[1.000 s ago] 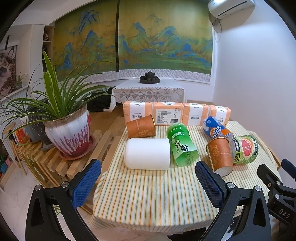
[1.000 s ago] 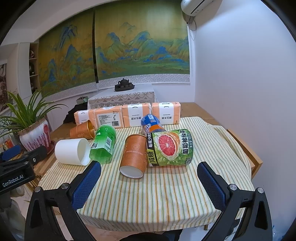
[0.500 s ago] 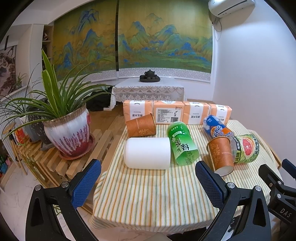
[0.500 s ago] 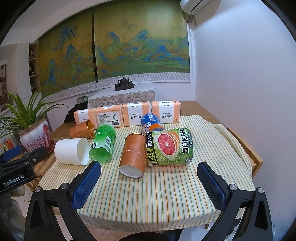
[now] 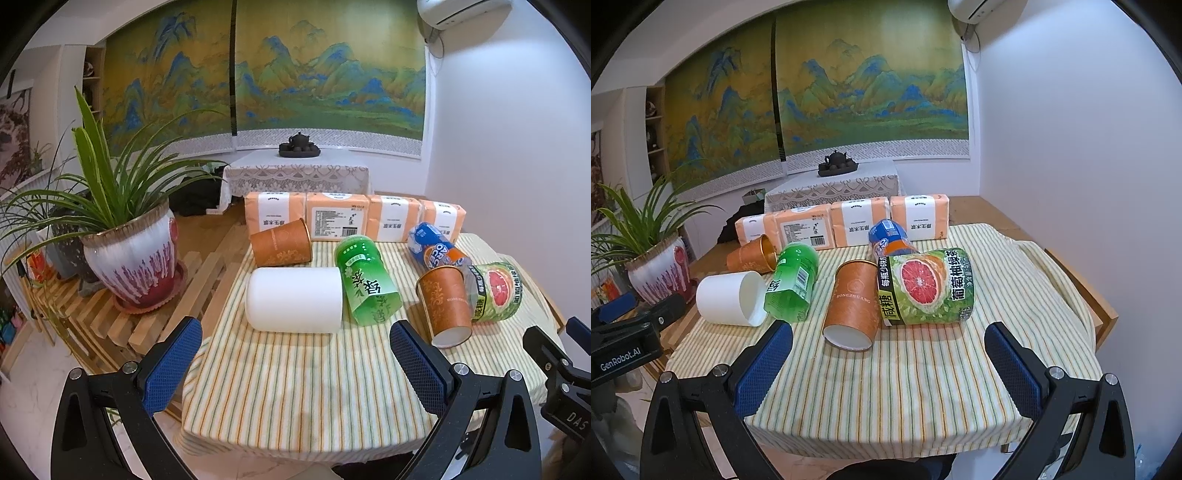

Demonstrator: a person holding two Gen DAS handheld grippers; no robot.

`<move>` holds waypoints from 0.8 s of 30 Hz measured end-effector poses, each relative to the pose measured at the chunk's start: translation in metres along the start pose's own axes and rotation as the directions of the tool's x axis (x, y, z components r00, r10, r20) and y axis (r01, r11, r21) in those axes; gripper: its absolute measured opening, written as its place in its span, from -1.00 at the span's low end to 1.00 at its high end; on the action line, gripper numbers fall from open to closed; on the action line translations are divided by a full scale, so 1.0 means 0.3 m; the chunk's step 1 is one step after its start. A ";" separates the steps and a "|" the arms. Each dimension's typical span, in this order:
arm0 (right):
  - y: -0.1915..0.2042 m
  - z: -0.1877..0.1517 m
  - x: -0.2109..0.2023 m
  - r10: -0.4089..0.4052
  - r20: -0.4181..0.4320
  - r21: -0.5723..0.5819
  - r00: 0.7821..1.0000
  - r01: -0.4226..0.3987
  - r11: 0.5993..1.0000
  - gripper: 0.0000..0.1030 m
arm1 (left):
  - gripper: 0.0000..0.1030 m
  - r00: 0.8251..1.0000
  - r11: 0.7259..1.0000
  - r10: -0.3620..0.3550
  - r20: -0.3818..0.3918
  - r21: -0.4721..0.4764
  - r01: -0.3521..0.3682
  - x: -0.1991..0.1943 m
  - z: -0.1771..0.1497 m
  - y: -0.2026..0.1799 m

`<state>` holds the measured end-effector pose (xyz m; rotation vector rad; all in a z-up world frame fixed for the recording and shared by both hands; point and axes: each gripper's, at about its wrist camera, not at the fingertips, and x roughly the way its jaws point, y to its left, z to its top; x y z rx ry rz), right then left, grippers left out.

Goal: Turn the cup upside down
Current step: 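Reach the right gripper to the white cup lying on its side and grasp it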

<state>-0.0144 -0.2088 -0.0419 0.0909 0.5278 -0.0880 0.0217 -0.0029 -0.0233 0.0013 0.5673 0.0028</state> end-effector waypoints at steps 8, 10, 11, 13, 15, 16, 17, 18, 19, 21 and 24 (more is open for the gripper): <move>-0.019 -0.007 0.021 0.005 -0.024 0.016 1.000 -0.005 1.000 0.99 | 0.99 0.999 0.999 0.027 -0.036 -0.033 -0.028 0.052 -0.006 0.060; -0.020 -0.010 0.026 0.006 -0.028 0.019 1.000 -0.005 1.000 0.99 | 0.99 0.998 0.999 0.033 -0.047 -0.042 -0.034 0.067 -0.007 0.078; -0.020 -0.009 0.029 0.007 -0.030 0.020 1.000 -0.007 1.000 0.99 | 0.99 0.998 0.998 0.035 -0.050 -0.045 -0.037 0.072 -0.008 0.083; -0.019 -0.011 0.035 0.013 -0.036 0.021 0.999 -0.013 1.000 0.99 | 0.99 0.997 0.998 0.032 -0.063 -0.050 -0.035 0.092 -0.010 0.098; -0.018 -0.012 0.042 0.014 -0.040 0.020 0.999 -0.014 1.000 0.99 | 0.99 0.997 0.998 0.030 -0.074 -0.050 -0.034 0.110 -0.009 0.110; -0.017 -0.013 0.045 0.015 -0.043 0.019 0.999 -0.014 1.000 0.99 | 0.99 0.997 0.999 0.026 -0.078 -0.045 -0.030 0.122 -0.006 0.116; -0.016 -0.013 0.047 0.017 -0.045 0.019 0.999 -0.016 1.000 0.99 | 0.99 0.996 0.999 0.023 -0.083 -0.037 -0.026 0.134 -0.002 0.119; -0.015 -0.013 0.048 0.021 -0.045 0.018 0.999 -0.020 1.000 0.99 | 0.99 0.996 0.999 0.022 -0.092 -0.028 -0.025 0.147 0.001 0.122; -0.014 -0.013 0.049 0.023 -0.046 0.017 0.999 -0.022 1.000 0.99 | 0.99 0.995 0.999 0.025 -0.102 -0.020 -0.027 0.161 0.005 0.129; -0.009 -0.011 0.051 0.029 -0.048 0.010 0.998 -0.028 1.000 0.99 | 0.99 0.994 0.999 0.033 -0.109 -0.015 -0.034 0.179 0.009 0.145; 0.014 0.006 0.064 0.080 -0.062 -0.032 0.995 -0.082 0.996 0.99 | 0.99 0.993 0.999 0.042 -0.109 -0.014 -0.043 0.188 0.006 0.172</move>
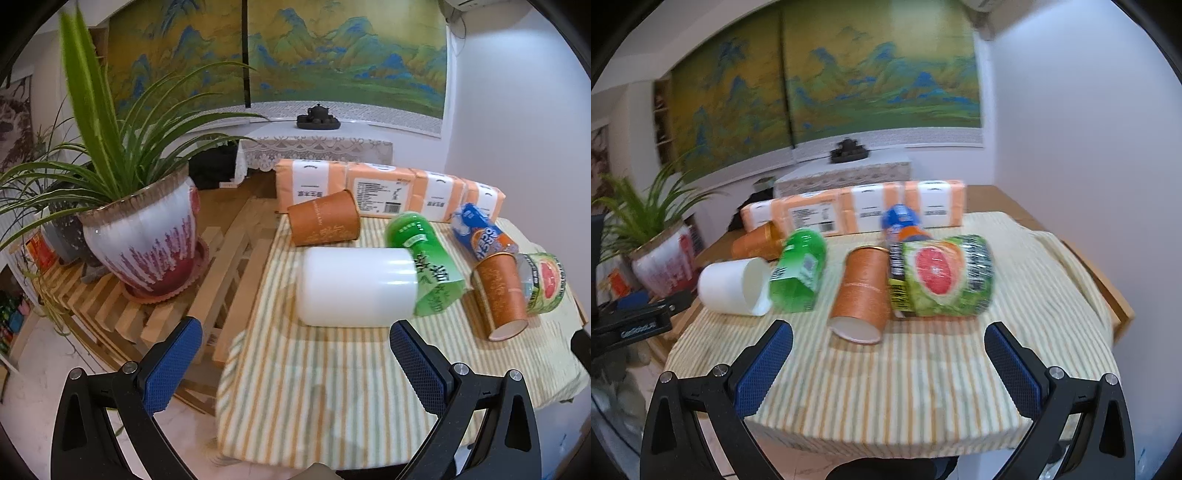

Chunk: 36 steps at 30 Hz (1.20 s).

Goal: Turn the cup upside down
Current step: 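Reach the right gripper to the white cup lying on its side and grasp it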

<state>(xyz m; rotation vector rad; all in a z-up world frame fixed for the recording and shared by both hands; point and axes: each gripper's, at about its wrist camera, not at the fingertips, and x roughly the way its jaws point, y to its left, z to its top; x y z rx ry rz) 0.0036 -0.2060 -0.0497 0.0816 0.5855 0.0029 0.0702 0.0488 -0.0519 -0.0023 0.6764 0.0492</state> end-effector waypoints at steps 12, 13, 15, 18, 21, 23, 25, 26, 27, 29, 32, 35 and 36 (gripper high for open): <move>0.203 0.146 0.128 0.270 -0.102 -0.320 0.958 -0.288 0.902 0.99 | 0.99 0.999 1.000 -0.018 -0.036 0.018 0.018 -0.026 -0.048 0.102; 0.230 0.161 0.141 0.292 -0.123 -0.359 0.948 -0.317 0.878 0.99 | 0.99 0.999 1.000 -0.016 -0.038 0.015 0.017 -0.031 -0.054 0.110; 0.291 0.191 0.177 0.327 -0.177 -0.438 0.928 -0.372 0.819 0.99 | 0.99 0.999 1.000 -0.014 -0.045 -0.004 0.013 -0.042 -0.074 0.138; 0.412 0.221 0.240 0.339 -0.262 -0.554 0.904 -0.428 0.714 0.99 | 0.99 0.998 0.999 -0.015 -0.054 -0.046 0.013 -0.056 -0.101 0.187; 0.506 0.221 0.310 0.323 -0.351 -0.625 0.879 -0.477 0.618 0.99 | 0.99 0.998 0.997 -0.009 -0.061 -0.082 0.004 -0.064 -0.120 0.232; 0.570 0.217 0.362 0.286 -0.388 -0.672 0.876 -0.481 0.563 0.99 | 0.99 0.998 0.994 0.002 -0.068 -0.107 -0.009 -0.063 -0.132 0.266; 0.618 0.217 0.405 0.263 -0.417 -0.699 0.870 -0.492 0.519 0.99 | 0.99 0.997 0.992 0.009 -0.074 -0.127 -0.018 -0.065 -0.144 0.299; 0.628 0.216 0.417 0.255 -0.425 -0.708 0.868 -0.495 0.504 0.99 | 0.99 0.997 0.991 0.011 -0.077 -0.133 -0.022 -0.065 -0.148 0.309; 0.650 0.216 0.438 0.241 -0.432 -0.723 0.869 -0.493 0.483 0.99 | 0.99 0.997 0.990 0.014 -0.079 -0.136 -0.024 -0.067 -0.151 0.316; 0.690 0.217 0.473 0.222 -0.449 -0.742 0.866 -0.499 0.448 0.99 | 0.99 0.996 0.989 0.023 -0.082 -0.141 -0.034 -0.067 -0.157 0.329; 0.728 0.201 0.496 0.193 -0.484 -0.760 0.854 -0.519 0.390 0.99 | 0.99 0.996 0.989 0.031 -0.088 -0.143 -0.044 -0.064 -0.157 0.337; 0.749 0.172 0.504 0.154 -0.495 -0.788 0.855 -0.516 0.337 0.99 | 0.99 0.995 0.988 0.045 -0.086 -0.142 -0.056 -0.058 -0.157 0.343; 0.754 0.164 0.508 0.145 -0.501 -0.790 0.853 -0.520 0.324 0.99 | 0.99 0.995 0.988 0.046 -0.086 -0.143 -0.058 -0.057 -0.156 0.341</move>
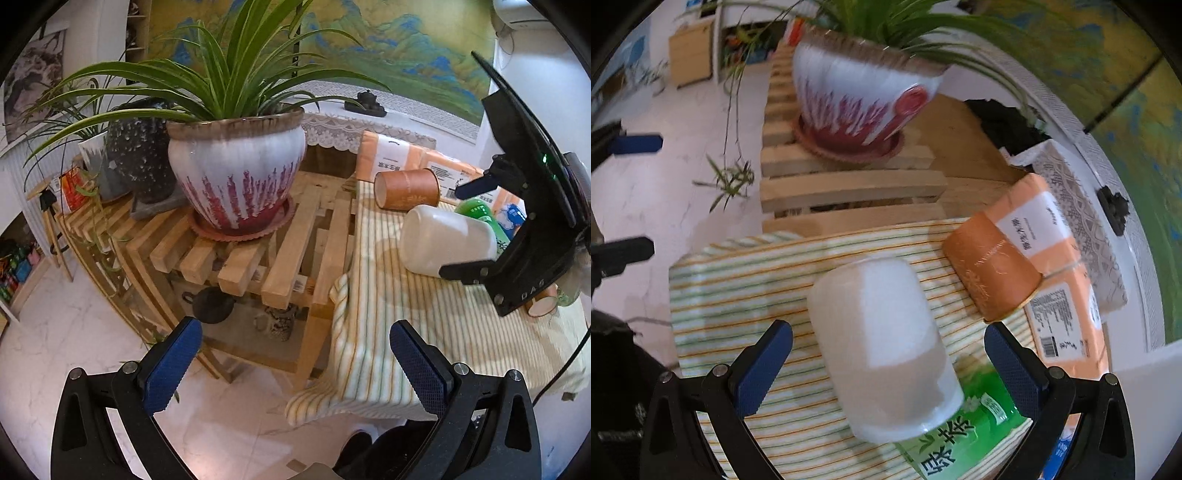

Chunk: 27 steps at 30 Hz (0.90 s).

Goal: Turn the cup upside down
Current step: 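Reach the right gripper to the white cup lying on its side and grasp it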

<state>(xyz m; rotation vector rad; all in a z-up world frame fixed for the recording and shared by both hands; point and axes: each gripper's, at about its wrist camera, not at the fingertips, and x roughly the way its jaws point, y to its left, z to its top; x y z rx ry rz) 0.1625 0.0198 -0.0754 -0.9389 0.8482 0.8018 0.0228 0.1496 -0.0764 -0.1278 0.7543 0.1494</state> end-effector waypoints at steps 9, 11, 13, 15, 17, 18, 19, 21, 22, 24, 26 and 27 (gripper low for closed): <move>0.039 0.007 0.063 -0.047 -0.077 -0.034 0.996 0.044 0.998 0.55 | 0.99 1.000 1.000 -0.002 0.005 -0.006 0.002 -0.007 -0.002 0.011; 0.039 0.012 0.061 -0.057 -0.079 -0.026 0.995 0.055 0.998 0.52 | 0.99 1.000 1.000 0.002 0.007 -0.007 -0.002 -0.013 -0.004 0.014; 0.040 0.020 0.052 -0.037 -0.075 -0.004 0.997 0.037 0.999 0.52 | 0.99 1.000 1.000 0.004 0.011 -0.011 -0.004 -0.023 -0.007 0.017; 0.056 0.028 0.044 -0.032 -0.067 0.004 0.997 0.033 0.999 0.51 | 0.99 1.000 1.000 0.009 0.017 -0.013 -0.009 -0.035 -0.009 0.021; 0.072 0.040 0.040 -0.033 -0.058 0.017 0.998 0.034 0.999 0.51 | 0.99 1.000 1.000 0.014 0.023 -0.015 -0.013 -0.049 -0.012 0.026; 0.076 0.043 0.032 -0.026 -0.051 0.040 0.998 0.028 0.999 0.51 | 0.99 1.000 1.000 0.015 0.026 -0.017 -0.014 -0.056 -0.013 0.028; 0.080 0.045 0.025 -0.019 -0.044 0.067 0.999 0.022 0.998 0.51 | 0.99 0.999 1.000 0.016 0.029 -0.018 -0.016 -0.062 -0.014 0.030; 0.088 0.042 -0.007 0.001 -0.019 0.122 1.000 0.001 0.993 0.51 | 0.99 0.999 1.000 0.014 0.031 -0.019 -0.013 -0.070 -0.018 0.032; 0.090 0.038 -0.026 0.009 -0.006 0.158 1.000 -0.008 0.987 0.51 | 0.99 0.999 1.000 0.012 0.032 -0.020 -0.012 -0.072 -0.020 0.032; 0.087 0.017 -0.059 0.025 0.005 0.254 1.000 -0.025 0.967 0.50 | 0.99 0.999 1.000 0.009 0.036 -0.018 -0.009 -0.078 -0.026 0.031; 0.072 -0.024 -0.085 0.053 0.006 0.383 0.999 -0.051 0.922 0.50 | 0.99 0.999 1.000 0.000 0.039 -0.015 0.001 -0.084 -0.031 0.024; 0.065 -0.052 -0.096 0.072 0.009 0.446 0.997 -0.068 0.892 0.50 | 0.99 0.999 1.000 -0.004 0.040 -0.013 0.004 -0.086 -0.033 0.020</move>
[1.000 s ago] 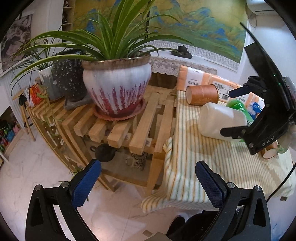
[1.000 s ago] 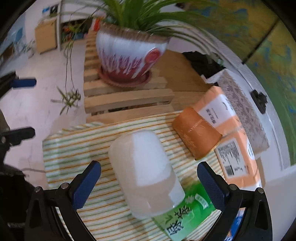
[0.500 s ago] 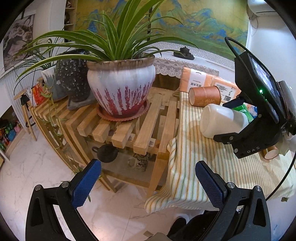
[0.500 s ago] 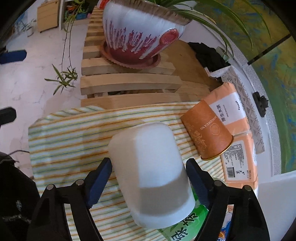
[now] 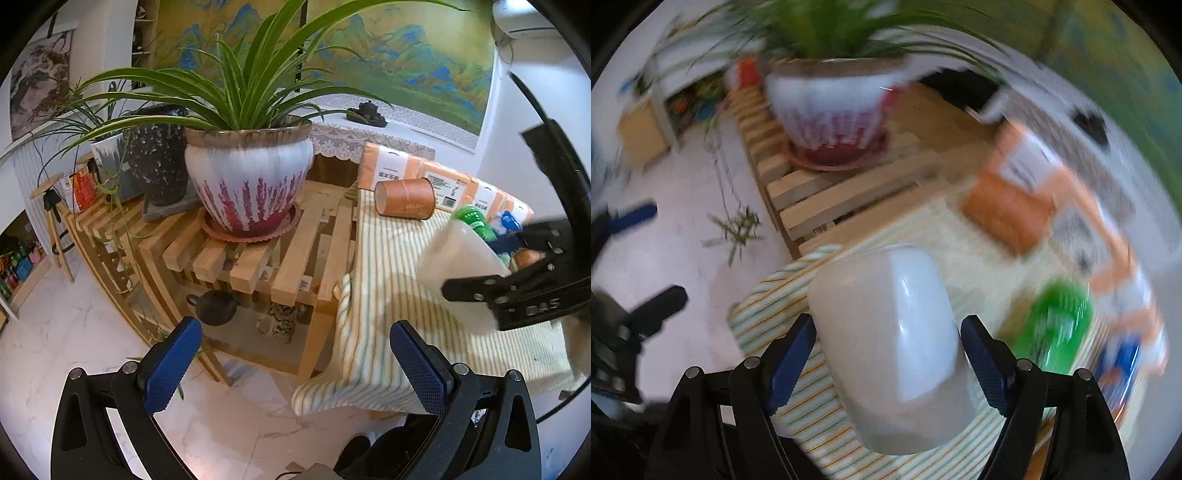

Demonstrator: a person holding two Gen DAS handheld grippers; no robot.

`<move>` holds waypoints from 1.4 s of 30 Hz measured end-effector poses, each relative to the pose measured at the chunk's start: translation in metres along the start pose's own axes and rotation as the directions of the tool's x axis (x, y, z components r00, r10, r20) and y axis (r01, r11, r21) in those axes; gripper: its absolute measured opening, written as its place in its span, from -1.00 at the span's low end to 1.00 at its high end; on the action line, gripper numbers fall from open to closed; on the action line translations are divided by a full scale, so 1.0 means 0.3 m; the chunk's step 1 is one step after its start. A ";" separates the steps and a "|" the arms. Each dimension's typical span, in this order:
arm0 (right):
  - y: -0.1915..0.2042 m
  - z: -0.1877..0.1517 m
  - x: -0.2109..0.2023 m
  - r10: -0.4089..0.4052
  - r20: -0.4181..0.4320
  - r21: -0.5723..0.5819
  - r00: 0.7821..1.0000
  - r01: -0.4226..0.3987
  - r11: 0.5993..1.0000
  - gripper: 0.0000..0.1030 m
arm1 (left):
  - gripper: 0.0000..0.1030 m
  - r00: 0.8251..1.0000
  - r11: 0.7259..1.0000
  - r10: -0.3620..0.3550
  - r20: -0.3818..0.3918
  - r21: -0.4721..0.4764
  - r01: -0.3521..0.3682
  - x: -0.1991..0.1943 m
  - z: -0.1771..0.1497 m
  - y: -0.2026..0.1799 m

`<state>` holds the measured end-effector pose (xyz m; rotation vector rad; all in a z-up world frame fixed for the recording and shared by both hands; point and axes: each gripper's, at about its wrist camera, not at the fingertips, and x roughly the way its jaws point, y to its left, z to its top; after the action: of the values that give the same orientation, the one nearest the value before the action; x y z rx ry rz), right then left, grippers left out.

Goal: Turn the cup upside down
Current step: 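Reach the right gripper to the white cup lying on its side and grasp it, then lift the white cup with the right gripper and rotate it rim-down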

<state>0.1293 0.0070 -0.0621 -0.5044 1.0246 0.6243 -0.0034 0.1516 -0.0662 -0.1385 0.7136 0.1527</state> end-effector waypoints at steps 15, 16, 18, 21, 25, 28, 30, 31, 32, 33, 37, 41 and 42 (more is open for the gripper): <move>-0.238 -0.284 -0.069 0.110 0.076 0.651 0.991 -0.133 0.747 0.49 | 0.99 0.999 0.997 -0.053 -0.003 0.063 0.054 0.001 -0.005 -0.110; -0.248 -0.291 -0.069 0.110 0.080 0.668 0.991 -0.135 0.732 0.49 | 0.99 0.999 0.996 -0.053 -0.004 0.065 0.053 0.003 -0.003 -0.112; -0.252 -0.298 -0.064 0.116 0.088 0.688 0.989 -0.144 0.711 0.49 | 0.99 0.999 0.996 -0.053 -0.009 0.069 0.054 0.012 0.002 -0.119; -0.273 -0.325 -0.053 0.118 0.094 0.730 0.989 -0.149 0.668 0.49 | 0.99 0.998 0.995 -0.057 -0.014 0.076 0.058 0.025 0.009 -0.127; -0.299 -0.358 -0.037 0.116 0.091 0.762 0.989 -0.144 0.631 0.48 | 0.99 0.997 0.993 -0.071 -0.025 0.090 0.073 0.041 0.017 -0.147; -0.304 -0.371 -0.030 0.115 0.090 0.778 0.989 -0.142 0.612 0.48 | 0.99 0.996 0.992 -0.084 -0.033 0.095 0.087 0.049 0.023 -0.163; -0.305 -0.372 -0.032 0.111 0.095 0.780 0.989 -0.143 0.610 0.48 | 0.99 0.994 0.990 -0.097 -0.042 0.098 0.101 0.055 0.028 -0.178; -0.307 -0.371 -0.035 0.103 0.096 0.775 0.990 -0.139 0.616 0.48 | 0.99 0.993 0.989 -0.105 -0.049 0.100 0.110 0.060 0.031 -0.189; -0.312 -0.371 -0.039 0.100 0.097 0.771 0.990 -0.138 0.621 0.48 | 0.99 0.991 0.987 -0.118 -0.061 0.101 0.124 0.066 0.035 -0.201; -0.314 -0.369 -0.041 0.101 0.098 0.766 0.990 -0.140 0.628 0.48 | 0.99 0.990 0.986 -0.127 -0.069 0.102 0.134 0.068 0.034 -0.207; -0.320 -0.373 -0.063 0.129 0.114 0.743 0.985 -0.171 0.648 0.49 | 0.99 0.977 0.978 -0.171 -0.126 0.099 0.184 0.090 0.046 -0.248; -0.314 -0.405 -0.136 0.111 0.171 0.712 0.979 -0.200 0.673 0.49 | 0.99 0.953 0.969 -0.224 -0.203 0.055 0.239 0.118 0.067 -0.282; -0.313 -0.420 -0.160 0.101 0.188 0.706 0.977 -0.205 0.678 0.49 | 0.99 0.949 0.968 -0.230 -0.214 0.051 0.246 0.122 0.072 -0.294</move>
<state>0.0971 -0.1540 -0.0647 0.3334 1.0965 0.3415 0.0543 0.0723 -0.0676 -0.1675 0.9030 -0.1223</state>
